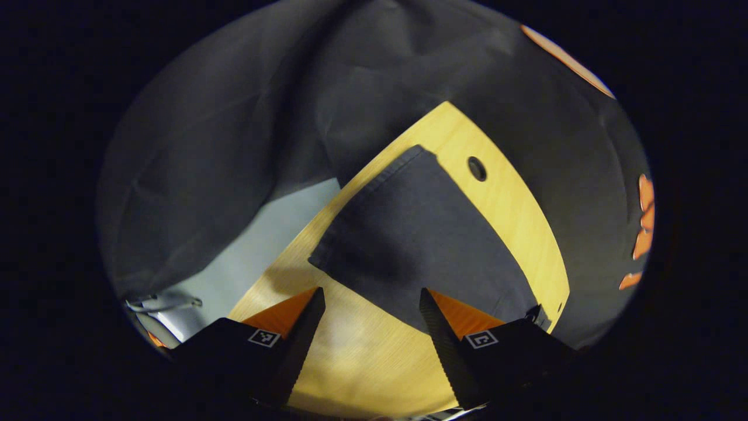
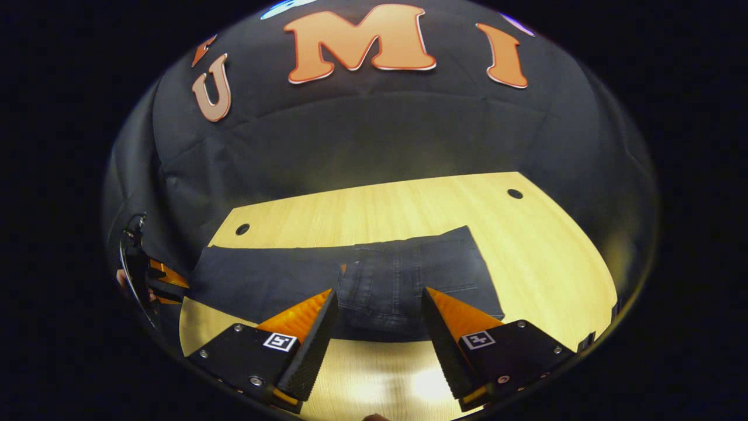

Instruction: Grasp the waist and the cuffs of the jeans and fold them to make the two legs overlap; first hold the waist and fold one-third of the jeans toward the cuffs, then hold the cuffs and fold the remaining one-third in the same direction to finish folding.

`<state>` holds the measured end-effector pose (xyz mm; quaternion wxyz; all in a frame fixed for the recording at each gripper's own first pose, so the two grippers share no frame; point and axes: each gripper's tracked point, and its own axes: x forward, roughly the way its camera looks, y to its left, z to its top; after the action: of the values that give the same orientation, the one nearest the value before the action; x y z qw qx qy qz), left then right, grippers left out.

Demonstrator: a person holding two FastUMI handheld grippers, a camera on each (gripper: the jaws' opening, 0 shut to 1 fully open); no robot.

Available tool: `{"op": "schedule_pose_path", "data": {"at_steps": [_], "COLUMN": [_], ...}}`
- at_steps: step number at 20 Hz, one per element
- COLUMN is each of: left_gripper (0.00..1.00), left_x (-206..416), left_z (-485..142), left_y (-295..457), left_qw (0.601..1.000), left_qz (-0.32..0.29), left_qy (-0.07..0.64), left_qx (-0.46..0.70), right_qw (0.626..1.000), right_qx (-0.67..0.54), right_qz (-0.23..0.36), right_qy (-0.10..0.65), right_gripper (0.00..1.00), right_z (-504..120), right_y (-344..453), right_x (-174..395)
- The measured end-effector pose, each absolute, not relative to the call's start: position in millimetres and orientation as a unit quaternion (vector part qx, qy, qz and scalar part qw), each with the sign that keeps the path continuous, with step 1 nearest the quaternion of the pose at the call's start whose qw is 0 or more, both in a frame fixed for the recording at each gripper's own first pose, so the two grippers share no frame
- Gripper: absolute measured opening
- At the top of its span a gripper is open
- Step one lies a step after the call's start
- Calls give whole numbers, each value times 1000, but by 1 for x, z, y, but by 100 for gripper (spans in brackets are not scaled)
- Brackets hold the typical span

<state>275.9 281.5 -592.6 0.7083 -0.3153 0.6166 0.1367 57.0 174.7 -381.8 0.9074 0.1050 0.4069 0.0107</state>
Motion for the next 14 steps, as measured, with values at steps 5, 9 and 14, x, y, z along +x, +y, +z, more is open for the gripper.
{"op": "schedule_pose_path", "data": {"at_steps": [5, 9, 14], "left_gripper": [98, 98, 95], "left_x": [279, 286, 297], "left_z": [-622, -637, -637], "left_y": [298, 298, 291], "left_qw": [669, 650, 657], "left_qz": [192, 237, 249], "left_qy": [664, 688, 678], "left_qx": [-273, -218, -214], "right_qw": [914, 913, 911], "right_qx": [113, 112, 118], "right_qz": [-22, -31, -28], "right_qy": [389, 391, 395], "right_gripper": [87, 88, 87], "right_z": [-364, -362, -368], "right_y": [154, 151, 158], "right_x": [41, 34, 32]}}
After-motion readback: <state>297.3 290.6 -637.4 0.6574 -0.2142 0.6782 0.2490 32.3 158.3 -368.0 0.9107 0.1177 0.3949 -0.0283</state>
